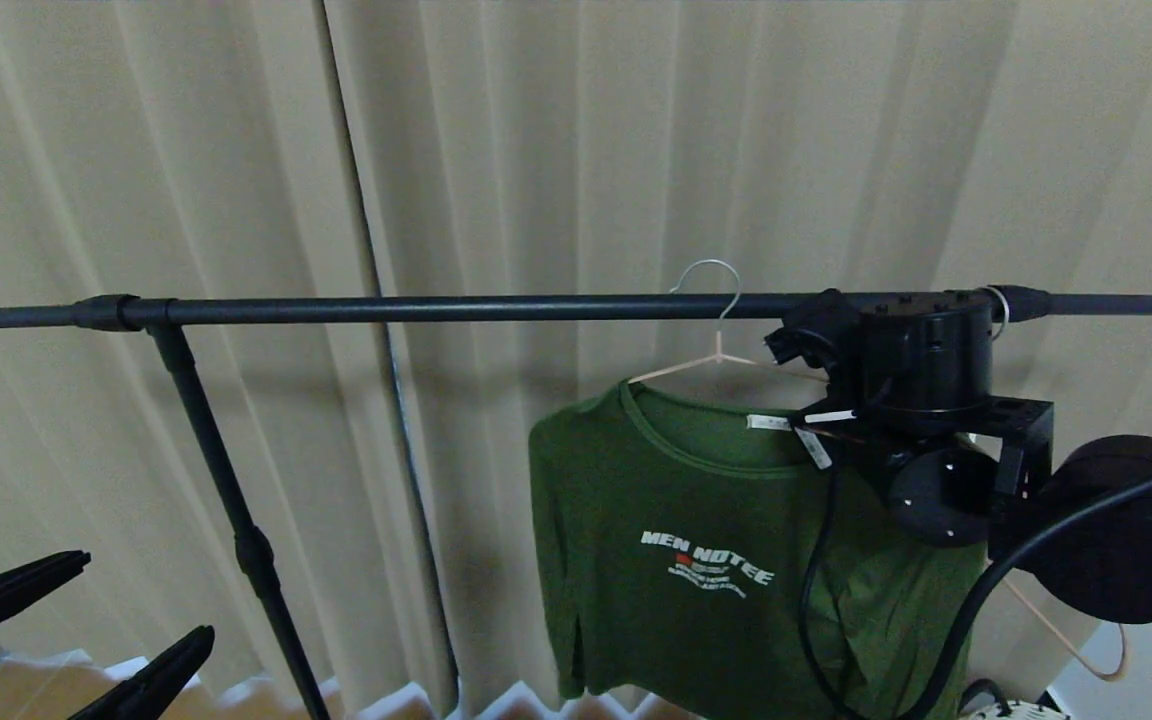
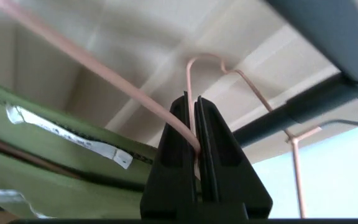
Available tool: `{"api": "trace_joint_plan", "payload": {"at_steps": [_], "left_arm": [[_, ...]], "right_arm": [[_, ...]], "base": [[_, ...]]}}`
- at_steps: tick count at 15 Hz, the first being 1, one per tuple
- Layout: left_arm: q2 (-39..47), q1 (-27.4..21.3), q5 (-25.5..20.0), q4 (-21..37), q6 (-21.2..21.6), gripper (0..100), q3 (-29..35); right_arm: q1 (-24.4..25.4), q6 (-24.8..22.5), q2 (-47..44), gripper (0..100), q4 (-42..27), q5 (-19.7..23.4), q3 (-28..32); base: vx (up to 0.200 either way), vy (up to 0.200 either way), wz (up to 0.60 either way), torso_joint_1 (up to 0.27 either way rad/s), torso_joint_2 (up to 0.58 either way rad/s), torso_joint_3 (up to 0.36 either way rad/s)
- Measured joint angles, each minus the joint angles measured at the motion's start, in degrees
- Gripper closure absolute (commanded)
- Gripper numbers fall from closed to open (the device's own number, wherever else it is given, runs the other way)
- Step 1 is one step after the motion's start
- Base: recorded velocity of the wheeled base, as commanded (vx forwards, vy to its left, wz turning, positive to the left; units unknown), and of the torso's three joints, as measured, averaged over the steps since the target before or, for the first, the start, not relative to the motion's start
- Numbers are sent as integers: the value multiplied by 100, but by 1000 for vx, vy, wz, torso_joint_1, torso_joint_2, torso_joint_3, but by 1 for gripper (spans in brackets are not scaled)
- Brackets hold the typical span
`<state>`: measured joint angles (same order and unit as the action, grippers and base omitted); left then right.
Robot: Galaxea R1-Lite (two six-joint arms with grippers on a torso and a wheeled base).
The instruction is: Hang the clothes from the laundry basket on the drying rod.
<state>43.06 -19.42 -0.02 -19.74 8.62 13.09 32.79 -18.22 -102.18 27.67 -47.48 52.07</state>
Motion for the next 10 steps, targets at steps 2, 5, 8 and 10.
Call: {"api": "trace_joint_plan", "payload": {"at_steps": [2,5,8,10], "left_arm": [[0,-1,2,-2,0,0,0],[0,0,2,-2,-2,0,0],[0,7,2,0,-9,0,0],[0,21,2,4,-17,0,5]], "right_arm": [[56,-66,-35,100,-11,0,-24],[205,-90,-57,100,-20,-6,-61],[361,-312,-66,100,-26,-145,-78],[386,-471,-110,100,60,-446,-37]], "base": [[0,0,0,0,0,0],[0,0,0,0,0,0],[0,0,0,0,0,0],[0,0,0,0,0,0]]}}
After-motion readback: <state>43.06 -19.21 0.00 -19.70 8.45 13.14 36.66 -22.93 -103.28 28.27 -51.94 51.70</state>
